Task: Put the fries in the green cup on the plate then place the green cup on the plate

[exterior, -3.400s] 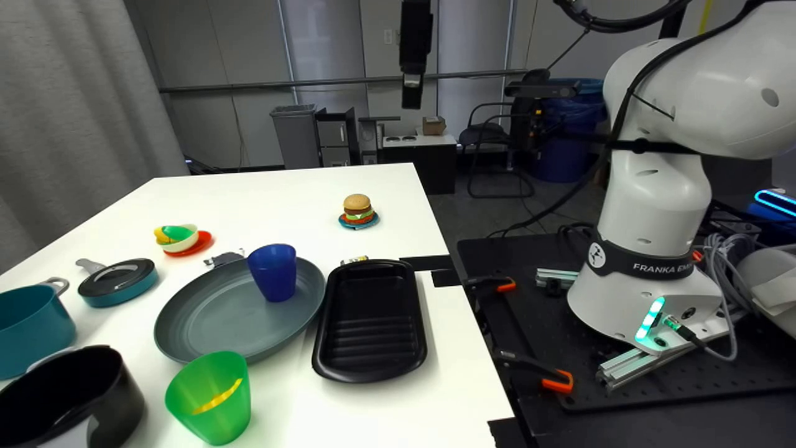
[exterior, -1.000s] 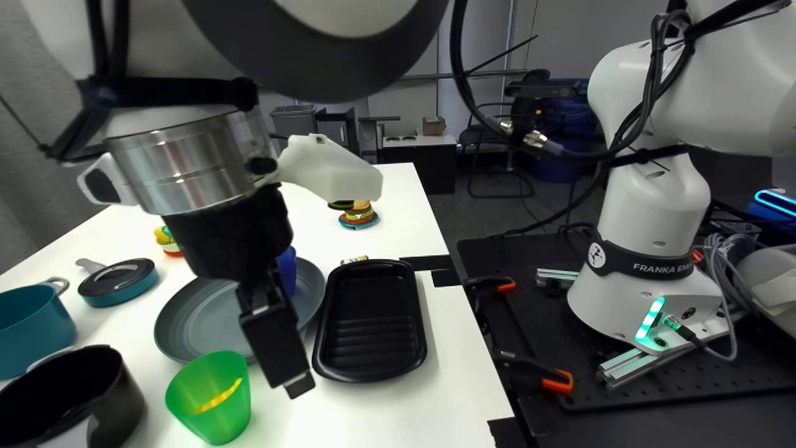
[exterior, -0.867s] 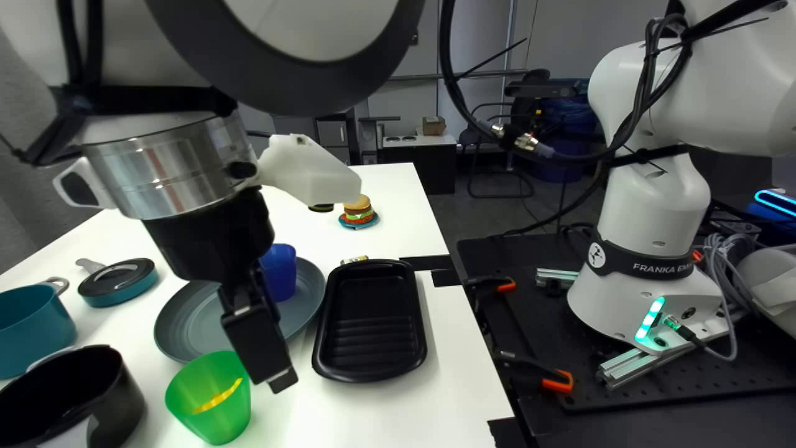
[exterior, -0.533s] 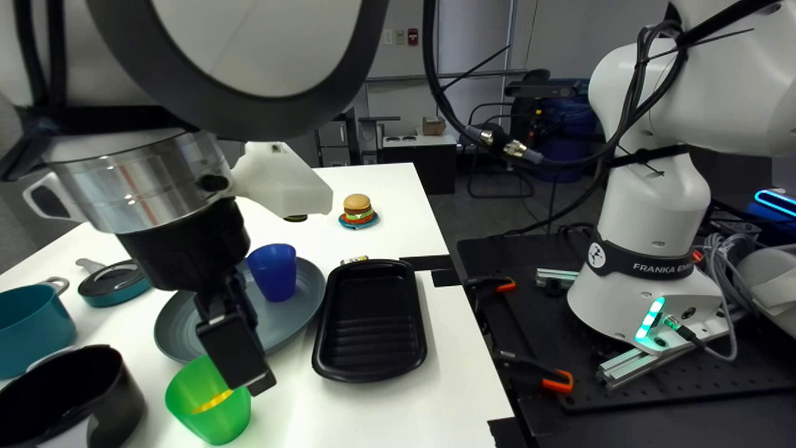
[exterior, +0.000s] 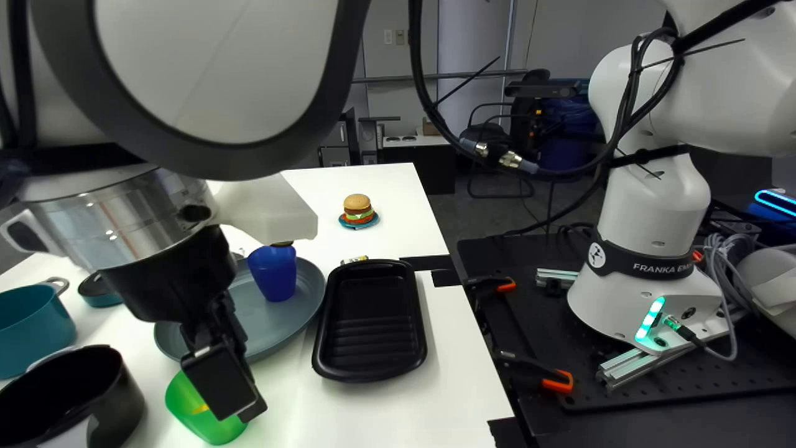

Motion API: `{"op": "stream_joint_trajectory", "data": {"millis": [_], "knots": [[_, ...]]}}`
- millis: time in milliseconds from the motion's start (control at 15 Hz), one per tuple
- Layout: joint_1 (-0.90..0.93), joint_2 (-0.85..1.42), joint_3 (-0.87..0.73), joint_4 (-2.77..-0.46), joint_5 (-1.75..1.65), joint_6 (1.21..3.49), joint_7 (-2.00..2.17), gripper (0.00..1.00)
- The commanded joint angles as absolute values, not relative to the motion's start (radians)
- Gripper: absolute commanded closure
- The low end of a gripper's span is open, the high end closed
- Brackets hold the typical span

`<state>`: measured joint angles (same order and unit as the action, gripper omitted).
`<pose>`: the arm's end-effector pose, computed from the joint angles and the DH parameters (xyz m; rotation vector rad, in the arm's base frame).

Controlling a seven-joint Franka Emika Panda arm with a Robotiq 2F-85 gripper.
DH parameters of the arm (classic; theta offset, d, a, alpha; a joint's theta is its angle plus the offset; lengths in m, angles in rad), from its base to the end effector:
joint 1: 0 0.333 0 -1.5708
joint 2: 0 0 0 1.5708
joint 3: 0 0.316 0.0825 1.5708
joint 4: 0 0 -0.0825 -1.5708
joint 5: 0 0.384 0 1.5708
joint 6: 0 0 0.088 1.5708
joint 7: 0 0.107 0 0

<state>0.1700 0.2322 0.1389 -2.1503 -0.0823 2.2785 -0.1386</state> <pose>0.5283 0.1660 0.2854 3.0044 0.7705 -0.1524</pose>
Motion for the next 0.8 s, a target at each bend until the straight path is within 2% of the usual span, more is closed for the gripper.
{"op": "stream_joint_trajectory", "data": {"millis": [0,733], "knots": [[0.165,0.282,0.156,-2.114,-0.077,2.302,-0.167,0.00],[0.167,0.402,0.168,-2.042,-0.089,2.343,-0.203,0.00]]}}
